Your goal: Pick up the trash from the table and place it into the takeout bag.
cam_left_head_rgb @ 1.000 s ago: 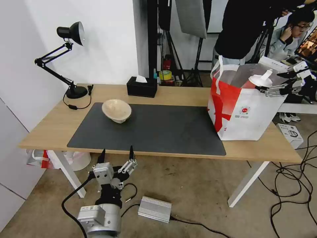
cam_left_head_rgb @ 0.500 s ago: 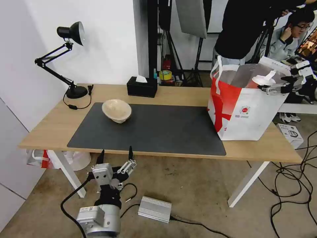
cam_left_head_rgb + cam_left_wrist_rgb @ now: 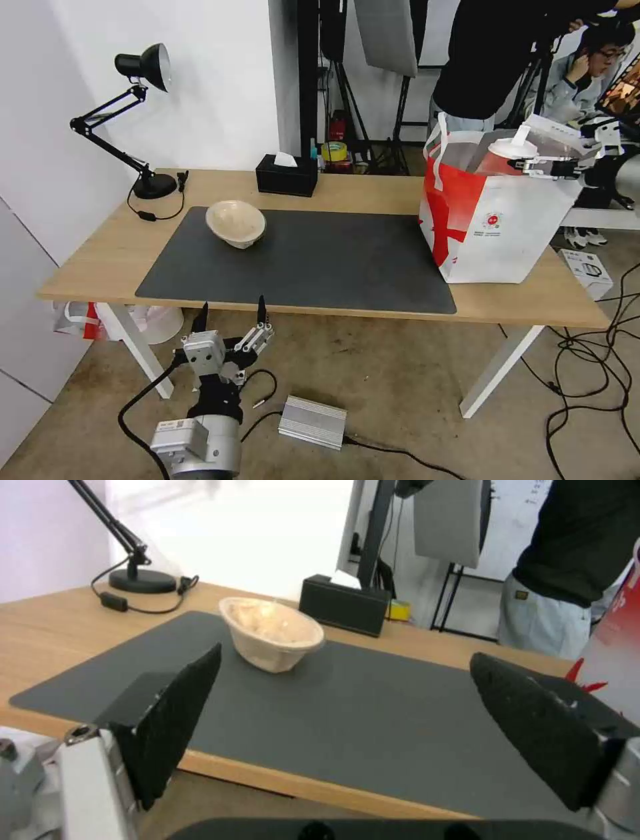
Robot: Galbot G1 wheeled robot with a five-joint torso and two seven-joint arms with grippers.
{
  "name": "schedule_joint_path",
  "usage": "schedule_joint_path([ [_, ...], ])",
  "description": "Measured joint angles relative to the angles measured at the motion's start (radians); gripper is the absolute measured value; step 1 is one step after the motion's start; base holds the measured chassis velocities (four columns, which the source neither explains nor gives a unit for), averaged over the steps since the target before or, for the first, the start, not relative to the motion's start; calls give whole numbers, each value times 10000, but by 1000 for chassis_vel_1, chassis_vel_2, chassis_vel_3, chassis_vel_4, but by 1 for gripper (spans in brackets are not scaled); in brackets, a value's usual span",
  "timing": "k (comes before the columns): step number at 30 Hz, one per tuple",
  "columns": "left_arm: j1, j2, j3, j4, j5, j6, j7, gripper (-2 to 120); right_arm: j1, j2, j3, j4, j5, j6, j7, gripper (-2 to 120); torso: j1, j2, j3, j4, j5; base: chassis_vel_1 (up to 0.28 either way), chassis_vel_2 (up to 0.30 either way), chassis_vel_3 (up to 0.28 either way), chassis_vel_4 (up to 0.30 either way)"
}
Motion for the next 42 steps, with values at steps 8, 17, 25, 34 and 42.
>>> schedule_joint_path([
  [8, 30, -56, 5, -1, 44, -1, 4, 100, 752, 370, -596, -61, 376, -171, 834, 100, 0, 0, 0, 3, 0, 0, 0, 0, 0],
  [17, -12, -52, -81, 38, 43, -2, 4, 100, 1804, 778, -1331, -33, 1091, -831, 2490, 100, 0, 0, 0, 2, -1, 0, 0, 0, 0],
  [25, -82, -56, -161, 97, 15, -3, 5, 100, 2546, 927, -2482, -356, -2223, -202, 733, 100, 0, 0, 0, 2, 0, 0, 0, 0, 0],
  [34, -179, -76, -234, 169, -29, -2, 5, 100, 3177, 1331, -3066, -655, -2919, -47, 332, 100, 1, 0, 1, 3, 0, 0, 0, 0, 0],
  [42, -236, -86, -238, 226, -42, 2, 3, 100, 3144, 1364, -3037, -545, -2874, -1, 351, 100, 0, 0, 1, 2, 0, 0, 0, 0, 0],
])
